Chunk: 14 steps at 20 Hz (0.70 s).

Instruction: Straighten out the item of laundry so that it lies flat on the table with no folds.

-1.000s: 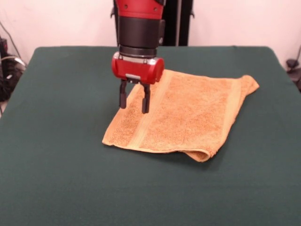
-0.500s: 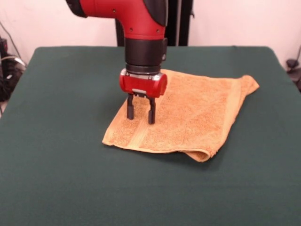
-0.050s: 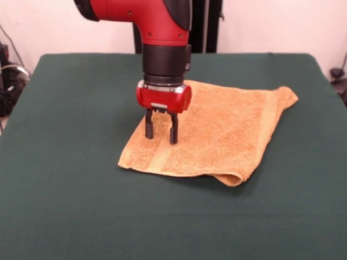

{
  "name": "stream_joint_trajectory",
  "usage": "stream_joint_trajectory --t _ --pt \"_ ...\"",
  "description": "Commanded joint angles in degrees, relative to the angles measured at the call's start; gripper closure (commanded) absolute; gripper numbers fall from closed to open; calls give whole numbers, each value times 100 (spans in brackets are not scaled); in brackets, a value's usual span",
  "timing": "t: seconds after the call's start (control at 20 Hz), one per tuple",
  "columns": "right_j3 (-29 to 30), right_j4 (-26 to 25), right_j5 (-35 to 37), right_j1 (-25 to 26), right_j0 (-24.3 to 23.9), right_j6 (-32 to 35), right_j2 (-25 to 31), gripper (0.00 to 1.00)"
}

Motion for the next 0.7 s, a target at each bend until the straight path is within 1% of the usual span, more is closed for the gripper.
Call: stream_joint_trajectory --t 0.05,0.3,0.5,0.55,0.7 --pt "-654 -216 -28 695 -238 141 629 0" --pt "-954 -428 92 909 -446 -23 896 0" --pt "-990 -511 124 927 -494 -18 951 0" --pt "-995 -532 141 926 -505 -22 966 100" --pt "-1040 -598 241 921 -554 -54 1038 100"
